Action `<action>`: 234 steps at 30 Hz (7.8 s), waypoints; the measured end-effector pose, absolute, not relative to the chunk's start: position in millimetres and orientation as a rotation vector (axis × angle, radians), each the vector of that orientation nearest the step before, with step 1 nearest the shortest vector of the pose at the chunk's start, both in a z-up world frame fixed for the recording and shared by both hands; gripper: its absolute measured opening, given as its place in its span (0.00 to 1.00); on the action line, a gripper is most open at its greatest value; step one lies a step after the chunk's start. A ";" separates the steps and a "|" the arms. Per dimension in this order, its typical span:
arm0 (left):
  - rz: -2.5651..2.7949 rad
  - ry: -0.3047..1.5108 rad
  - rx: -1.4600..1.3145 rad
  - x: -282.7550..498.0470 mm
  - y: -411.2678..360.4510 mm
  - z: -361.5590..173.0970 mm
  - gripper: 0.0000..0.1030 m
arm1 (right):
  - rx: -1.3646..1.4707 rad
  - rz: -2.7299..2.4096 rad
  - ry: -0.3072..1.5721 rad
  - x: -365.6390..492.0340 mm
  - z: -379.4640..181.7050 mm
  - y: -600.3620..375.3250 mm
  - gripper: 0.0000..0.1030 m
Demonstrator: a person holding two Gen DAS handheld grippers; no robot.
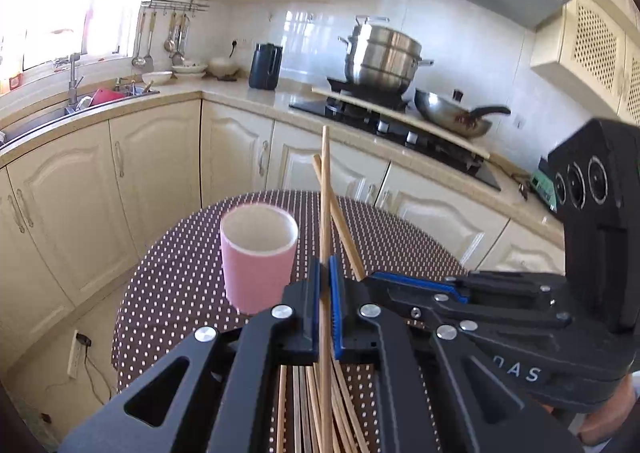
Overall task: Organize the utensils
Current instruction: 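Lift the held chopsticks with both tools and carry them above the pink cup, then lower both chopsticks into the pink cup and open both tools, then withdraw both open tools from the cup back toward the chopstick pile, then close the left tool on another chopstick while the right tool grasps one too, then lift the new chopsticks with both tools and carry them above the pink cup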
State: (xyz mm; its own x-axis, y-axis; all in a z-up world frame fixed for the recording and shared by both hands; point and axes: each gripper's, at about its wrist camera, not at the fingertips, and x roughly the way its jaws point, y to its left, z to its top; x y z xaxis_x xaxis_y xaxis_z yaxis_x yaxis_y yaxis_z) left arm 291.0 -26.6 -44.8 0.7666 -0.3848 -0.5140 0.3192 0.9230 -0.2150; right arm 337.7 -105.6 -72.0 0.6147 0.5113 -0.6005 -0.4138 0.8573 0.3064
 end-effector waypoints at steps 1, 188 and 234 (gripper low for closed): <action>-0.383 0.572 -0.125 292.9 -25.6 -42.0 0.05 | 0.148 0.536 0.720 338.7 -69.2 -105.5 0.06; -0.258 1.098 0.135 343.5 -44.7 -206.3 0.06 | -0.055 0.278 1.194 380.7 -212.7 -52.7 0.29; -0.279 0.901 0.096 298.6 -48.0 -152.1 0.05 | 0.078 0.393 1.001 339.1 -154.8 -148.1 0.06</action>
State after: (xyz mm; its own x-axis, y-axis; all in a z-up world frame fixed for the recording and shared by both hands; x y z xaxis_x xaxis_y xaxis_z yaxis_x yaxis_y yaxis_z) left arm 298.6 -48.0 -152.1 0.5872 -0.1992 -0.7845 0.2796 0.9595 -0.0344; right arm 339.1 -148.1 -154.8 0.4751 0.3567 -0.8044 -0.2861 0.9271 0.2421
